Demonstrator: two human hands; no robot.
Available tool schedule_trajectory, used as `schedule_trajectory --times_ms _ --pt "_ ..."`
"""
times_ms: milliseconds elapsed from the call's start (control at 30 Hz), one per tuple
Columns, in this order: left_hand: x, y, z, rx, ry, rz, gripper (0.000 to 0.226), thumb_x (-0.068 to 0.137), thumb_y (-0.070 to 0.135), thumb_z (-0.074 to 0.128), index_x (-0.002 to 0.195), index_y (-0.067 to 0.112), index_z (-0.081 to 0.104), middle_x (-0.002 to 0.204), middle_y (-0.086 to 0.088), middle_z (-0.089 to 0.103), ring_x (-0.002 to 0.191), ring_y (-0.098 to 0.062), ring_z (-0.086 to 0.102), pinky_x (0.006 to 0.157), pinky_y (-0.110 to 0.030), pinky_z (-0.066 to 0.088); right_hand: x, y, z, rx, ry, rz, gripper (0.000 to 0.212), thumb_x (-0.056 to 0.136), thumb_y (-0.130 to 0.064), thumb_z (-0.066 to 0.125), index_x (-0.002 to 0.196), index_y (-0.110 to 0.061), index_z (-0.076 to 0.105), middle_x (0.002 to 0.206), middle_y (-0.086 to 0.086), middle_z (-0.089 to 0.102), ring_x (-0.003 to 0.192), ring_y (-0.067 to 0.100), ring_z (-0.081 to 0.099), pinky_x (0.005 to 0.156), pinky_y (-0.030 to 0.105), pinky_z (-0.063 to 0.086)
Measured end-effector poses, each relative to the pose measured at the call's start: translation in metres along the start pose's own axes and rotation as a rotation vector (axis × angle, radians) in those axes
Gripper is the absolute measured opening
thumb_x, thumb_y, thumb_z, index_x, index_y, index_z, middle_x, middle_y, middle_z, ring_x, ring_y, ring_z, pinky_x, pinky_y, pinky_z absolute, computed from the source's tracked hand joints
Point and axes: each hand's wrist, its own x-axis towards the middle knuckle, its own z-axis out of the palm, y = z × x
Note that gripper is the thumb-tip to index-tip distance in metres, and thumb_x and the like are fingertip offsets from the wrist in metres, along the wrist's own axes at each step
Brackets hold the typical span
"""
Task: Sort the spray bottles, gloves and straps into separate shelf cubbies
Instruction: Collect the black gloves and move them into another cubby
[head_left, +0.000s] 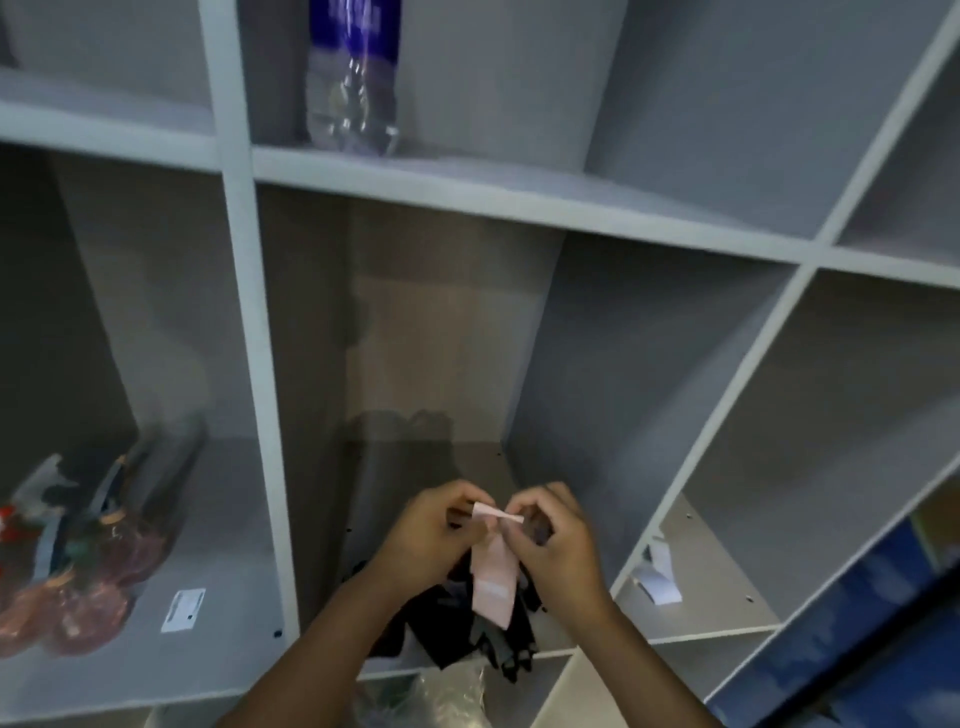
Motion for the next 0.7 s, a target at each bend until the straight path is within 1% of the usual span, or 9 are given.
schedule_trajectory --times_ms 33,133,200,267,300,367,433,600,700 --pt "0.002 0.017 0.000 -0.009 -0.008 0.029 0.008 0.085 0.015 0.072 0.092 0.020 0.071 0.088 0.002 0.074 0.086 -0.015 0.071 0.079 -0.039 0.057 0.000 -0.015 -0.015 0.018 0.014 -0.013 0.018 0.081 -0.014 0.075 0.082 -0.027 0.063 0.088 -0.007 0.052 0.075 0.012 0.054 0.066 0.018 0.041" --pt "0.001 0.069 0.005 -0.040 -0.047 0.125 0.011 0.085 0.007 0.070 0.090 0.017 0.070 0.084 -0.003 0.072 0.080 -0.020 0.069 0.073 -0.038 0.053 -0.009 -0.057 -0.059 0.080 0.051 0.021 0.022 0.077 -0.024 0.077 0.095 -0.024 0.064 0.095 -0.001 0.060 0.083 0.011 0.058 0.072 0.015 0.045" --pt "-0.003 0.098 0.014 -0.070 -0.101 0.168 0.013 0.084 0.003 0.070 0.091 0.014 0.069 0.085 -0.004 0.072 0.079 -0.015 0.067 0.072 -0.029 0.051 -0.018 -0.075 -0.088 0.222 0.054 0.160 0.027 0.080 -0.021 0.078 0.104 -0.020 0.066 0.097 -0.002 0.065 0.086 0.008 0.060 0.074 0.012 0.044" --pt "-0.008 0.123 0.027 -0.101 -0.145 0.188 0.019 0.083 -0.003 0.069 0.091 0.013 0.069 0.087 -0.001 0.072 0.082 -0.011 0.068 0.074 -0.021 0.050 -0.029 -0.083 -0.115 0.266 0.075 0.341 0.012 0.091 -0.024 0.070 0.101 -0.018 0.071 0.090 -0.007 0.069 0.087 0.008 0.063 0.074 0.016 0.045" --pt "-0.010 0.132 0.035 -0.112 -0.170 0.192 0.022 0.082 -0.007 0.068 0.090 0.014 0.069 0.087 0.000 0.072 0.082 -0.010 0.068 0.075 -0.020 0.050 -0.035 -0.085 -0.127 0.241 0.079 0.438 0.018 0.095 -0.032 0.063 0.096 -0.017 0.073 0.084 -0.008 0.069 0.083 0.010 0.063 0.072 0.020 0.044" --pt "-0.014 0.149 0.053 -0.128 -0.222 0.215 0.027 0.081 -0.010 0.067 0.089 0.016 0.069 0.088 0.000 0.072 0.084 -0.012 0.068 0.076 -0.022 0.051 -0.049 -0.083 -0.148 0.217 0.057 0.613 0.043 0.089 -0.052 0.057 0.091 -0.012 0.073 0.079 -0.001 0.066 0.074 0.014 0.060 0.068 0.028 0.041" --pt "-0.016 0.160 0.072 -0.129 -0.263 0.236 0.028 0.081 -0.009 0.069 0.087 0.017 0.069 0.088 -0.002 0.072 0.085 -0.014 0.069 0.077 -0.026 0.053 -0.065 -0.079 -0.167 0.289 0.011 0.703 0.048 0.081 -0.055 0.058 0.097 -0.013 0.075 0.081 0.002 0.066 0.074 0.015 0.057 0.065 0.029 0.038" --pt "-0.014 0.186 0.121 -0.155 -0.306 0.252 0.023 0.078 0.001 0.078 0.086 0.020 0.069 0.090 -0.001 0.074 0.088 -0.017 0.070 0.080 -0.033 0.057 -0.093 -0.069 -0.211 0.468 -0.046 0.692 0.028 0.093 -0.039 0.064 0.107 -0.019 0.077 0.091 0.003 0.071 0.083 0.018 0.054 0.067 0.027 0.037" --pt "-0.010 0.197 0.149 -0.164 -0.313 0.221 0.027 0.078 -0.005 0.075 0.095 0.015 0.069 0.095 -0.003 0.073 0.092 -0.013 0.069 0.078 -0.023 0.055 -0.097 -0.062 -0.234 0.413 0.046 0.607 0.017 0.093 -0.028 0.066 0.098 -0.017 0.078 0.088 0.003 0.071 0.080 0.014 0.057 0.068 0.025 0.040"
